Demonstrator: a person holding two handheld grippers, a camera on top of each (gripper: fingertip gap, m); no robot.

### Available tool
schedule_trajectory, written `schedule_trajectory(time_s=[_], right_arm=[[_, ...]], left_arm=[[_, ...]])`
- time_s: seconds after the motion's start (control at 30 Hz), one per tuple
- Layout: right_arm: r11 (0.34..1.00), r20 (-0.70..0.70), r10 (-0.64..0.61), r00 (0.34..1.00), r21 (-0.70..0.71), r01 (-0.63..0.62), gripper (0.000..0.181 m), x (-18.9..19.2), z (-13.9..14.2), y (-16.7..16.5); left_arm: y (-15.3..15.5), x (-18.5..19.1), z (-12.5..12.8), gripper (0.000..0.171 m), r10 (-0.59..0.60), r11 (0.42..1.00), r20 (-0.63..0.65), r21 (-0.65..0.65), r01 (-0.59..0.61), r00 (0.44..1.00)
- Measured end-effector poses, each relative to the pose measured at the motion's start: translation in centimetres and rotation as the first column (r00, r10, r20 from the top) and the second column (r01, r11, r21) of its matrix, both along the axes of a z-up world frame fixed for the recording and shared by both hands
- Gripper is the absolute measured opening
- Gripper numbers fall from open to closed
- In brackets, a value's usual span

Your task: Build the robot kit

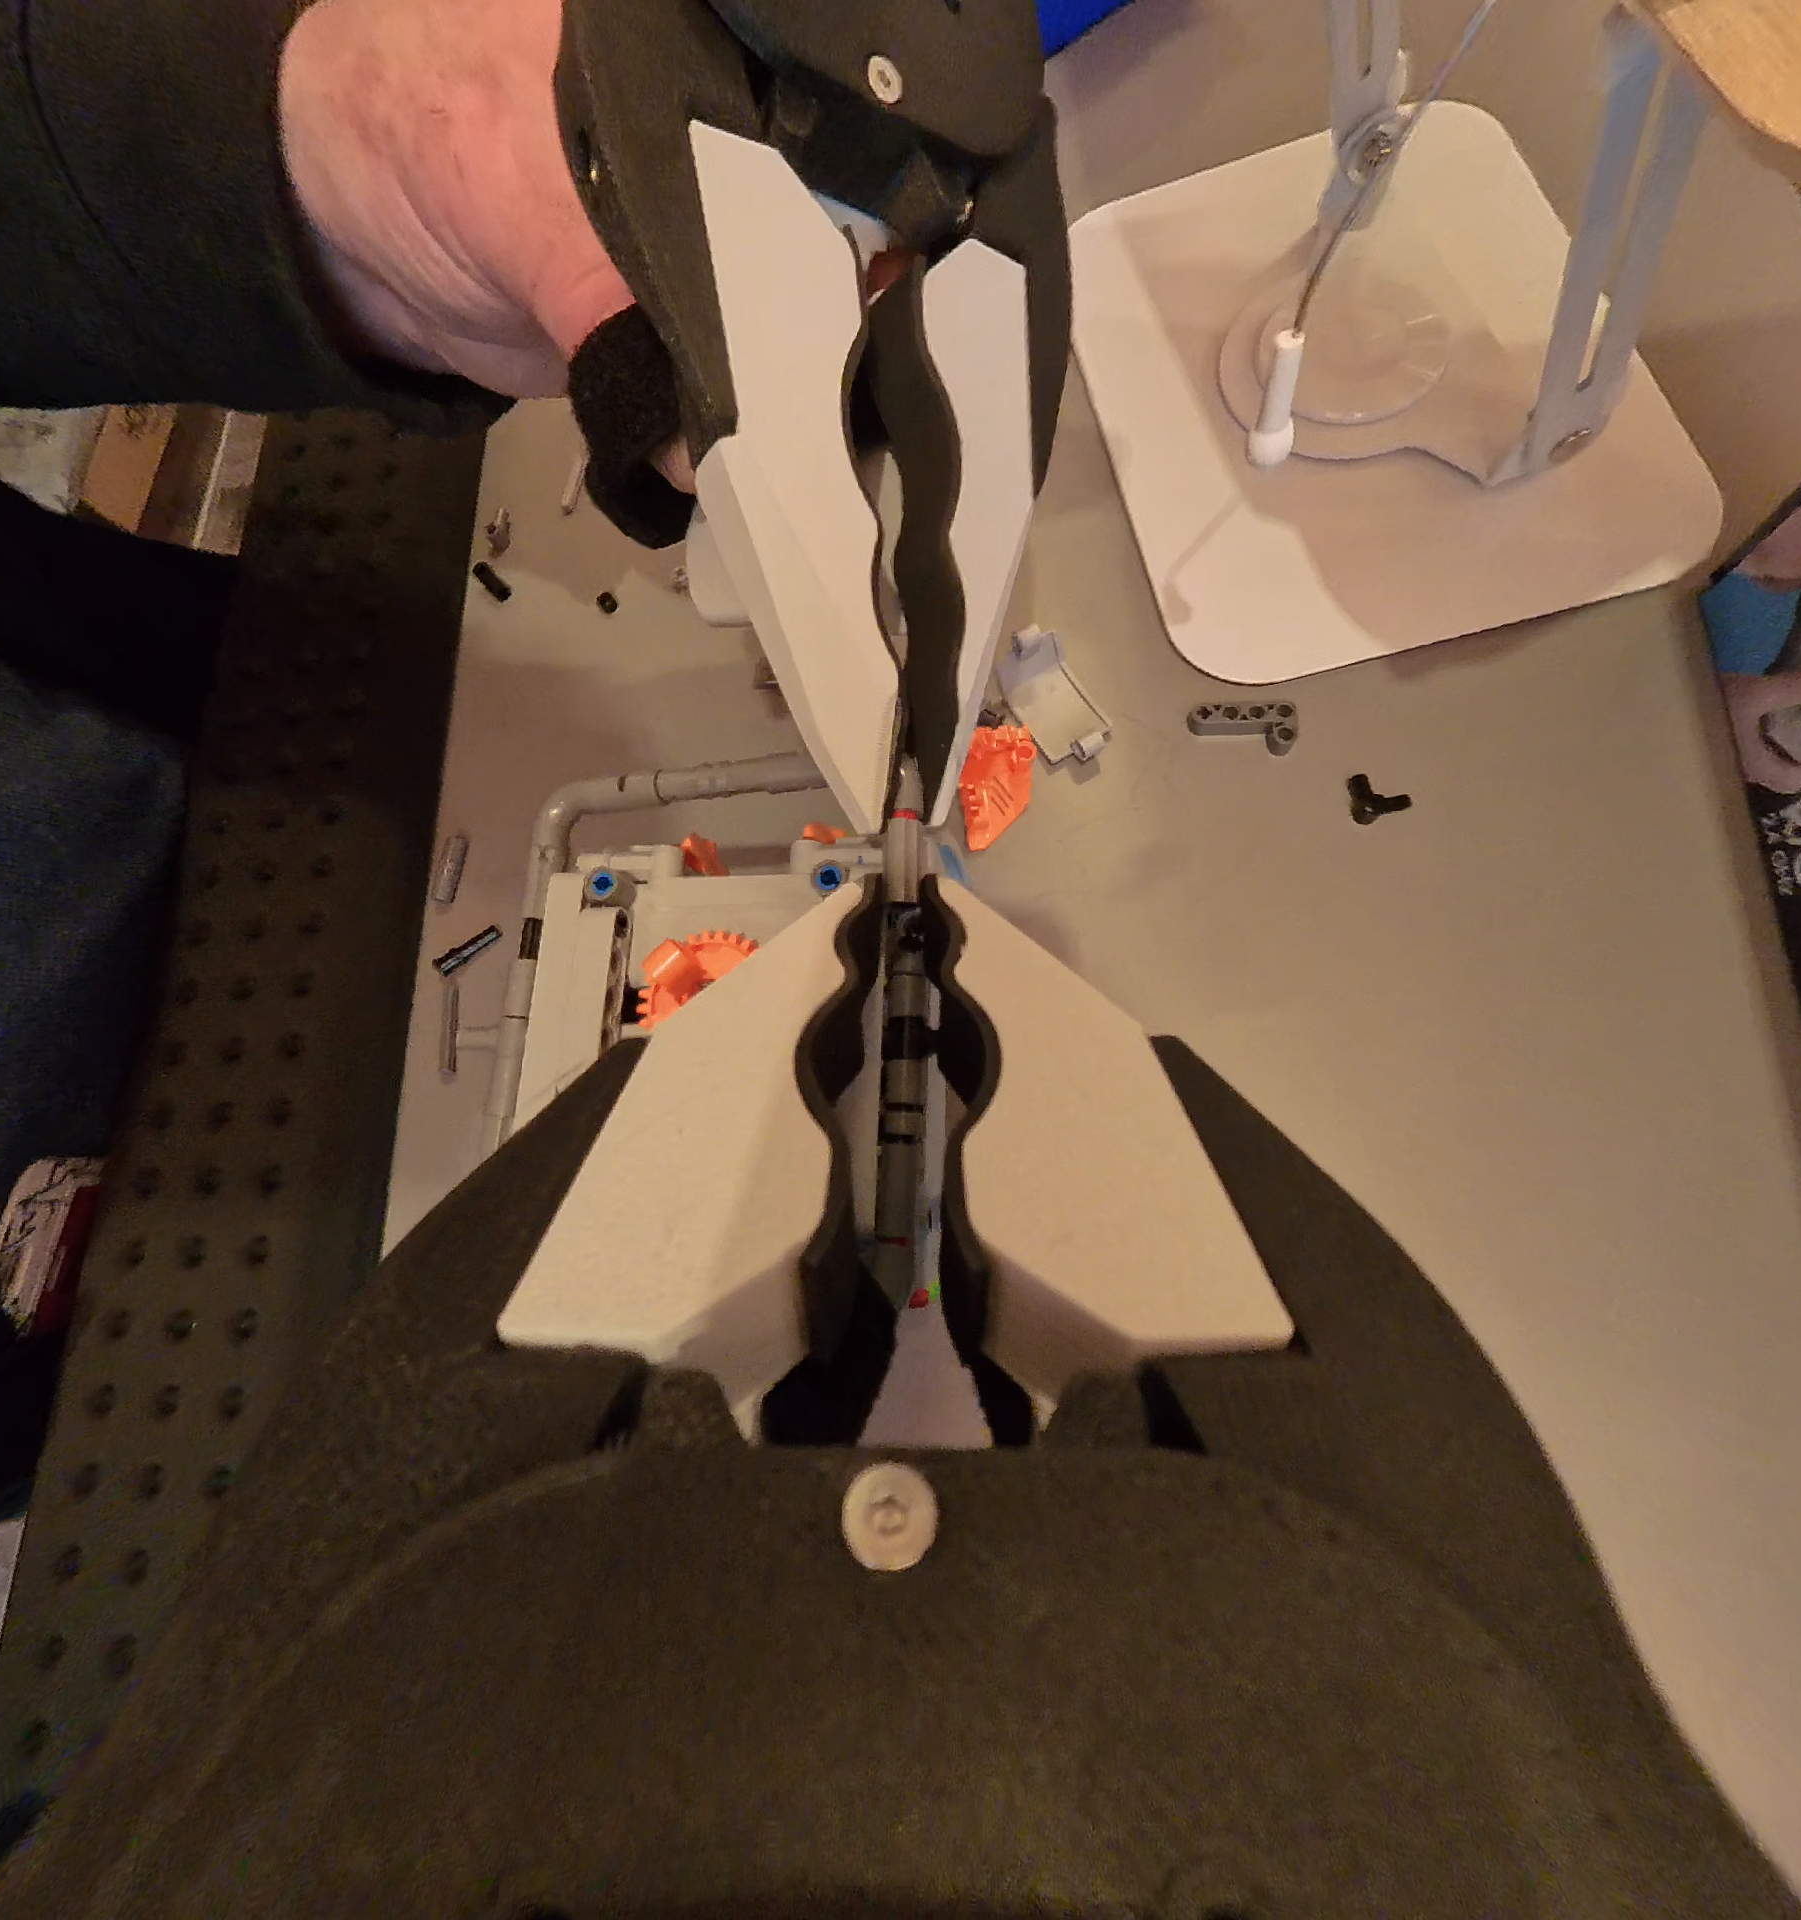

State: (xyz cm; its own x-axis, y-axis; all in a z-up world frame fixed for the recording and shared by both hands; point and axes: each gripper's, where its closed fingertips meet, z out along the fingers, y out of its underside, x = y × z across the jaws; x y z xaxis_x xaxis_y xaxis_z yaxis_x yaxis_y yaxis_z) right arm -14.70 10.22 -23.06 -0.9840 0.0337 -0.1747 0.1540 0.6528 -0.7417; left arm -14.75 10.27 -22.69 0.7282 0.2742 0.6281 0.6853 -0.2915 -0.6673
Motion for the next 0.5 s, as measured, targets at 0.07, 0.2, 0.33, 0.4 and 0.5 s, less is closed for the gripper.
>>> schedule_trajectory(time_s=[0.07, 0.2, 0.33, 0.4, 0.5], right_arm=[[0.999, 0.009, -0.048, 0.999, -0.016, 0.048, 0.017, -0.5, 0.4, 0.3], [0.99, 0.029, -0.136, 0.99, -0.037, 0.137, 0.021, -1.0, 0.9, 2.7], [0.967, 0.098, -0.235, 0.967, -0.076, 0.242, 0.017, -0.7, 0.6, 5.0], [0.953, 0.114, -0.285, 0.952, -0.076, 0.294, 0.016, -0.6, -0.1, 5.8], [0.932, 0.138, -0.333, 0.933, -0.103, 0.348, 0.018, -0.1, -0.3, 6.5]], left_arm=[[-0.2, -0.2, -0.2, 0.006, 0.008, 1.0, 0.022, -0.017, -0.007, 1.0], [0.0, -0.1, -0.6, 0.006, -0.007, 0.999, 0.069, -0.052, 0.011, 0.998], [0.1, -0.1, -0.7, 0.006, -0.01, 0.997, 0.094, -0.072, 0.017, 0.996], [0.3, -0.1, -0.7, 0.006, -0.014, 0.997, 0.113, -0.072, 0.022, 0.994], [0.4, 0.0, -0.7, 0.006, -0.025, 0.997, 0.125, -0.076, 0.035, 0.992]])
